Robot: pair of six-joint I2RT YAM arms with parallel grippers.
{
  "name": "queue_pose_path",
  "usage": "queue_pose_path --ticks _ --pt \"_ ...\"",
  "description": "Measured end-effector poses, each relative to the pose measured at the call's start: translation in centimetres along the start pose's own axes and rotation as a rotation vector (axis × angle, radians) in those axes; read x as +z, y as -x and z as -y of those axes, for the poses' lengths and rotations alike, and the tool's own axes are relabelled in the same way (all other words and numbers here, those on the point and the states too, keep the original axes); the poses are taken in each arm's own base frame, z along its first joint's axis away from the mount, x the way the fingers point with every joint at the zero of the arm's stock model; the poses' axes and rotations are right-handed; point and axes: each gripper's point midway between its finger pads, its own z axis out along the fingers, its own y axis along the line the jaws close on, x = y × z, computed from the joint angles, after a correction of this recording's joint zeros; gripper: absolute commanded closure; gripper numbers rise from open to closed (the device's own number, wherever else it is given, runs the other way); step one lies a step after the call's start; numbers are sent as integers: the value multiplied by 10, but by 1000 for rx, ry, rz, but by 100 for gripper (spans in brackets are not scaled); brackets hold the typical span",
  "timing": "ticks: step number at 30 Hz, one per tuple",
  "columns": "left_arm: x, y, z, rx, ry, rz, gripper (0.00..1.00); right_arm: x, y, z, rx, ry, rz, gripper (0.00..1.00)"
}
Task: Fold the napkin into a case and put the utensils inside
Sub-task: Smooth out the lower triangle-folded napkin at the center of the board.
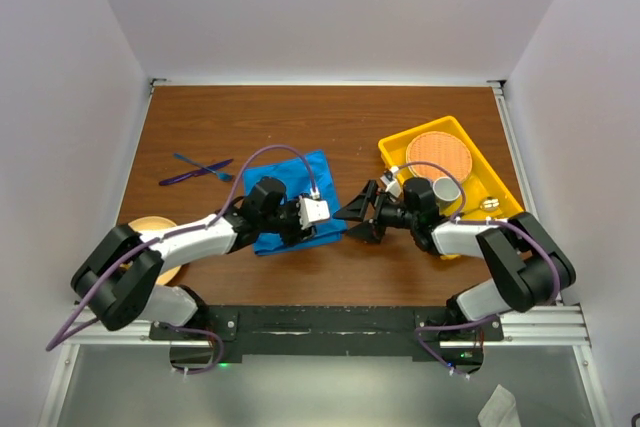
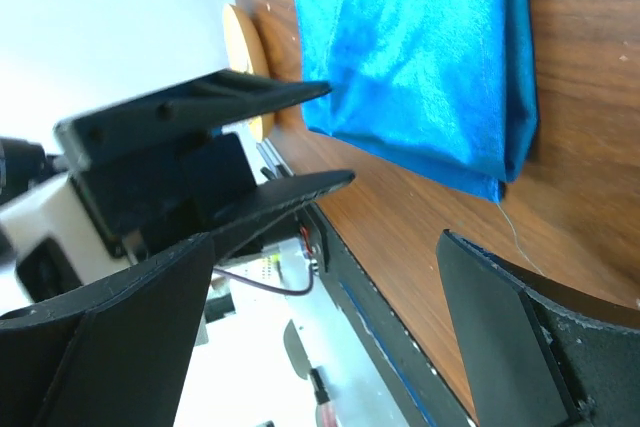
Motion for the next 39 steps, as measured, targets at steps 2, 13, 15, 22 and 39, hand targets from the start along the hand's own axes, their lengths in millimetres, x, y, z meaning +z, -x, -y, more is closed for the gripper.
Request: queue_pose_path --ticks 2,13,15,22,39 --pt "-4 2 1 47 -1 14 43 4 0 -1 7 7 1 2" --pt "-10 -11 22 217 -31 12 46 20 -7 6 14 -6 2 2" --pt "-9 -10 24 239 -34 10 48 23 -6 12 24 -24 8 2" --pt "-5 -7 25 313 -22 8 55 31 -1 25 45 -59 20 2" --pt "5 -25 24 361 -21 -66 62 42 6 8 19 -51 28 2"
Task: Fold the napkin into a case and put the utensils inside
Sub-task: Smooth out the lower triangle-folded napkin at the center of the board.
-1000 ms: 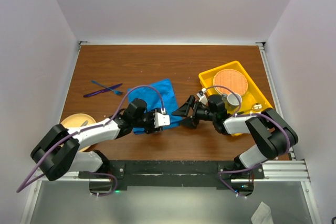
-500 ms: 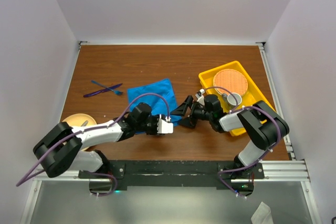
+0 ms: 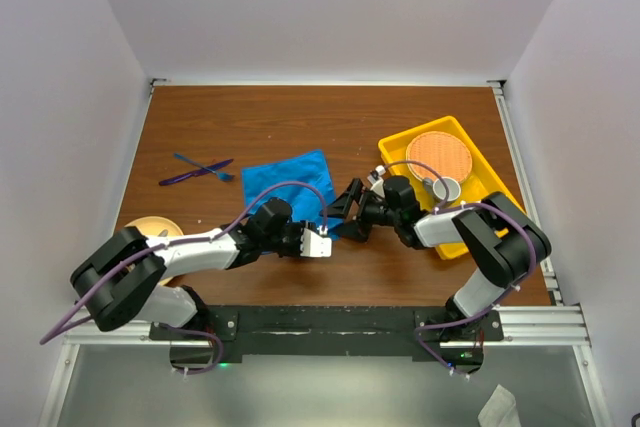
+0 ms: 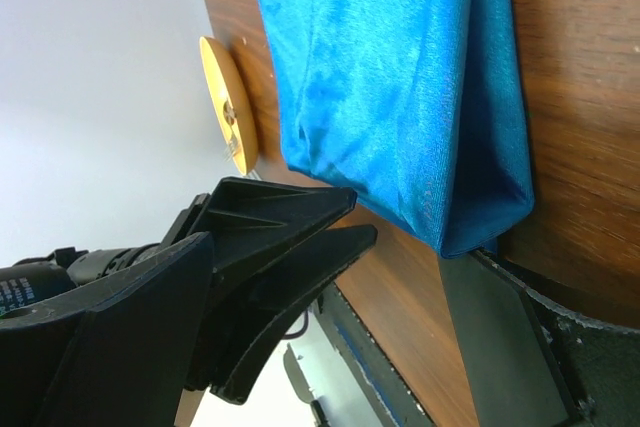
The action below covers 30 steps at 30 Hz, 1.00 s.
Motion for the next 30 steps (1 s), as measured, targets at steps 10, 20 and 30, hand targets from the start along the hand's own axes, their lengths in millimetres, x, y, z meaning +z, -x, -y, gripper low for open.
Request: queue_pose_path --ticks 10,20,30 --pt "2 -7 -2 -3 13 -28 64 2 -3 13 -15 -77 -28 2" --pt "4 -11 -8 -1 45 -49 69 6 -5 15 -72 -128 -43 2" --pt "6 -16 -8 12 44 -67 95 5 -4 16 -76 -144 -28 2"
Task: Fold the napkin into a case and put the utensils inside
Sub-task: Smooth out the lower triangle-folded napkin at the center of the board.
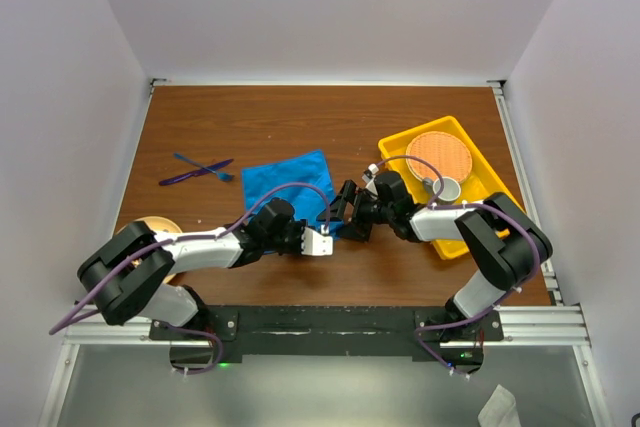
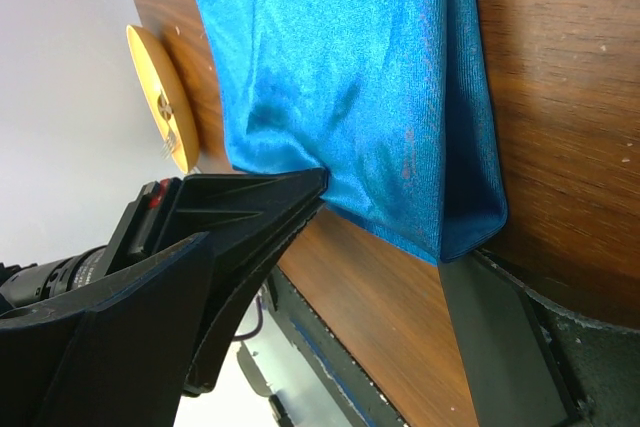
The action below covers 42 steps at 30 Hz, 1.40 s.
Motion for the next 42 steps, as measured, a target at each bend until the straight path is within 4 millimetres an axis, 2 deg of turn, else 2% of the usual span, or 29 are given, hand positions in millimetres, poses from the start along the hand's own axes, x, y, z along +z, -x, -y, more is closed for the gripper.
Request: queue_pose_path --ticks 2,16,32,34,35,36,38,42 --pt "0 -1 1 6 -3 -3 100 0 0 0 0 -1 0 2" --pt "-14 4 1 11 0 6 100 0 0 1 2 -7 5 2" --pt "-18 3 22 21 -82 31 100 -1 2 2 4 -19 17 2" --pt "-18 4 23 25 -88 37 91 -1 2 2 2 -19 17 2" --pt "-18 4 23 25 -88 37 84 -1 2 2 1 -19 16 2" --pt "-18 4 23 26 -88 37 70 -1 2 2 -1 -20 16 2" --pt "-18 4 23 21 -88 37 63 -1 2 2 -6 -25 12 2" --pt "-20 4 25 3 -93 33 62 -2 5 -1 -42 -59 -7 5"
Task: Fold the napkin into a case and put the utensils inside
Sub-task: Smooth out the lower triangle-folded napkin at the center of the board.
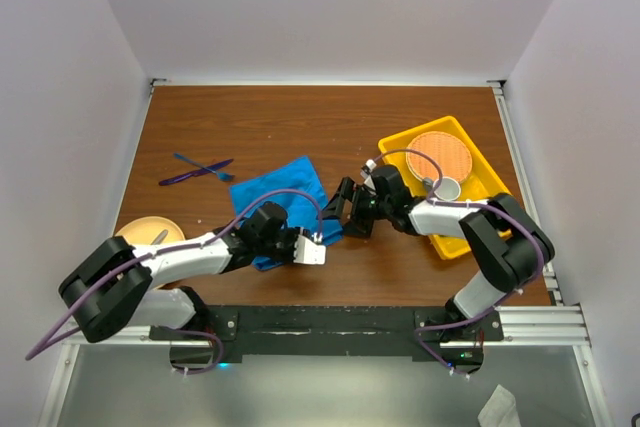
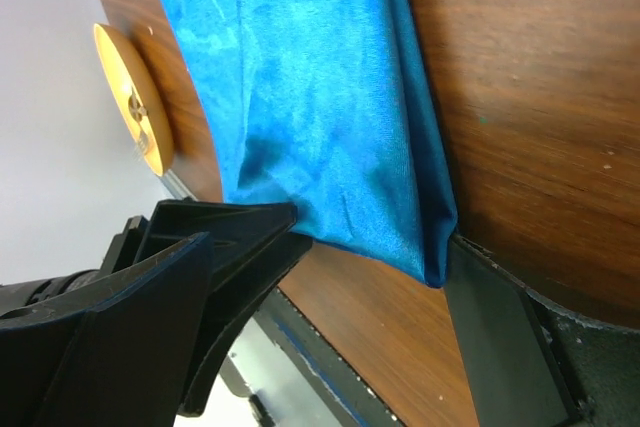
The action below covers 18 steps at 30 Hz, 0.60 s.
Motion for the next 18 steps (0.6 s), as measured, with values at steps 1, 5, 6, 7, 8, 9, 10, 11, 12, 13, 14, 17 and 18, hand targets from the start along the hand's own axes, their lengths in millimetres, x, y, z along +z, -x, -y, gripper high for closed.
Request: queue_pose_path --ticks 1,5,6,7,8,9,10,11,12,13,14,17,18 --pt "-2 1 1 -7 -4 2 62 -1 1 -2 -10 -8 -5 5" --pt "-23 20 -1 -25 14 55 62 -13 12 -27 -116 -30 -21 9" --pt "-29 25 -2 -33 24 70 63 -17 16 -34 -143 -32 -20 10" --pt "-36 31 -5 -36 34 84 63 -22 20 -42 -176 -35 -21 13" --pt "-42 37 -8 -45 46 97 64 -26 25 -50 -212 -39 -22 15" --pt "-47 40 -10 -53 56 103 64 -30 29 -55 -247 -45 -23 16" --pt "-52 43 -12 -67 64 107 65 -34 33 -59 -279 -56 -27 17" --pt "-57 43 -15 -84 73 105 65 -38 35 -62 -312 -66 -31 23" --pt "-60 40 -18 -109 83 97 66 -41 37 -63 -343 -75 -36 28" --pt "-64 35 -21 -140 92 83 66 -44 39 -64 -373 -81 -42 32" --pt "-67 29 -24 -172 100 65 66 -45 40 -65 -393 -85 -46 37" --pt "-76 1 -32 -279 121 -18 72 -38 44 -69 -441 -75 -82 47" --pt "-77 -6 -32 -301 122 -40 73 -32 45 -68 -450 -74 -98 51"
